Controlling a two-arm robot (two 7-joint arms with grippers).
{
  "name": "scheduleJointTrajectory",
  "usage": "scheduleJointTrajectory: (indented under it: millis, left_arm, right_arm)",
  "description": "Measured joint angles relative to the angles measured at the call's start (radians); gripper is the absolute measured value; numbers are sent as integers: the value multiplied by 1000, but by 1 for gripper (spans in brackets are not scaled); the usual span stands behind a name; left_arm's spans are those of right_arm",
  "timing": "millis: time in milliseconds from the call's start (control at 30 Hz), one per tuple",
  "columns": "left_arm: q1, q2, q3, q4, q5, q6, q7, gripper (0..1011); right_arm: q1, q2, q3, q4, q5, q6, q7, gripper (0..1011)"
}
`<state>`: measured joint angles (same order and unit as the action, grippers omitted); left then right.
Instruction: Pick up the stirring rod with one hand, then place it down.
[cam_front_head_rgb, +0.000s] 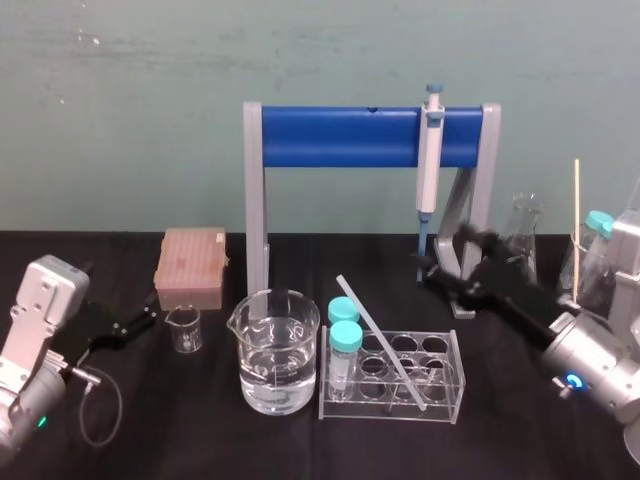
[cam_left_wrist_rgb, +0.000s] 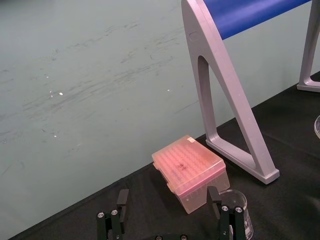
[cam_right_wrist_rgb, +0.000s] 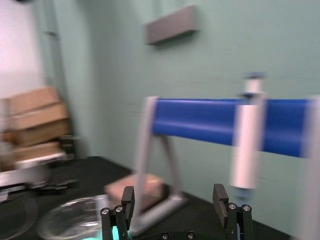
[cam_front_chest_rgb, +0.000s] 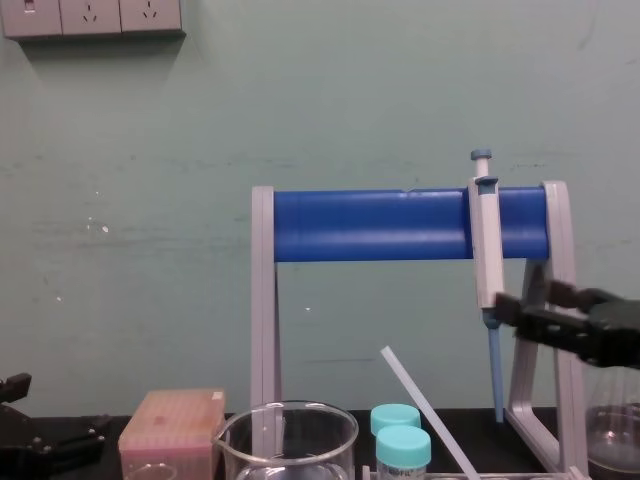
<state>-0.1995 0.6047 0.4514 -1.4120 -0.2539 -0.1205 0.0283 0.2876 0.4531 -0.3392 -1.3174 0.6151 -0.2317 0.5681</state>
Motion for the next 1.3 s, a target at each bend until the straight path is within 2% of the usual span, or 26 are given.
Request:
scheduleJointTrajectory:
  millis: [67,100,200,367,500,1300]
  left_arm:
    - [0,0,0,0,0,0,0,1000]
    - [0,0,0,0,0,0,0,1000]
    - [0,0,0,0,0,0,0,1000]
    - [0,0,0,0,0,0,0,1000]
    - [0,0,0,0,0,0,0,1000]
    - [0,0,0,0,0,0,0,1000]
  right_arm:
    - [-21,0,17,-26,-20,15,-67,1003]
    - [-41,-2,32,-47,-39,36,-133,1003]
    - [-75,-8,55,-72,-69,84,-239,1003]
    - [-114,-23,78,-80,-106,156,-351,1003]
    - [-122,-30,85,-74,-115,175,-375,1003]
    - [-117,-26,81,-77,-112,163,-363,1003]
